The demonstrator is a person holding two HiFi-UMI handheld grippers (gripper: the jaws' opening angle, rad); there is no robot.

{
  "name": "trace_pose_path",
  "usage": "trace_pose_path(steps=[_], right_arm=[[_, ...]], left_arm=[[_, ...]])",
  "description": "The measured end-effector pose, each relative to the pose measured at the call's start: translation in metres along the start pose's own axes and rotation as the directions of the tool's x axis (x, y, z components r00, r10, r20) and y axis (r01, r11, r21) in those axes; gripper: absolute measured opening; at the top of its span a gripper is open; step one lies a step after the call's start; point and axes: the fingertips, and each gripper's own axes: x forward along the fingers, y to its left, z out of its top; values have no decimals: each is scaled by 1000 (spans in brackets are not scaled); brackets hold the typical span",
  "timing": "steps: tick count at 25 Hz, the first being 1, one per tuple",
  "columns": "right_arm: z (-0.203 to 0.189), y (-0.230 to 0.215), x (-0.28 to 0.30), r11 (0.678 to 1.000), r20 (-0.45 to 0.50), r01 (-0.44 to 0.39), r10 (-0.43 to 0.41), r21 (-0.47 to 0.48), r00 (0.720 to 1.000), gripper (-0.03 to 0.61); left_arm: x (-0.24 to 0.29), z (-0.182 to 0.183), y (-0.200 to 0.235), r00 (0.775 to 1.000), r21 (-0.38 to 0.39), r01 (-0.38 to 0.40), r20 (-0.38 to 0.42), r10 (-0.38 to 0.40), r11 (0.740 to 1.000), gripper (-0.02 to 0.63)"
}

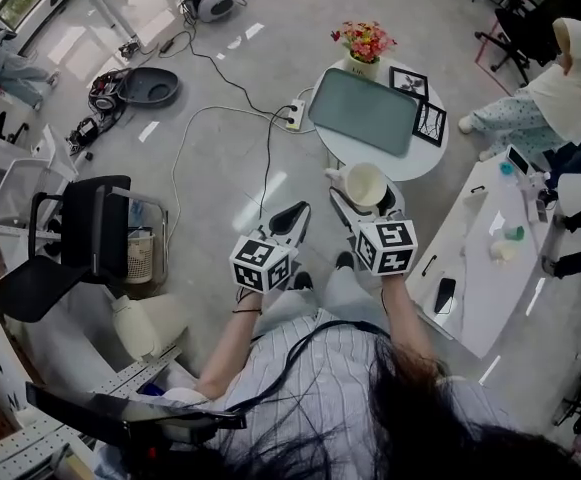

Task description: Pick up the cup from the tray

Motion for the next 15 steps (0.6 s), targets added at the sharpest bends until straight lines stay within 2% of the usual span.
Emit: trace_pose_path(steps=[9, 15], right_arm=[[-1, -8, -33, 1000, 20, -1, 1, 5, 1000, 411], [-9, -16, -67, 1000, 6, -24, 24, -6, 1000, 411]], left_arm=[[-1, -1, -29, 1000, 4, -1, 24, 1, 1000, 14], [-3, 0, -57, 998, -8, -35, 55, 35, 999, 14]])
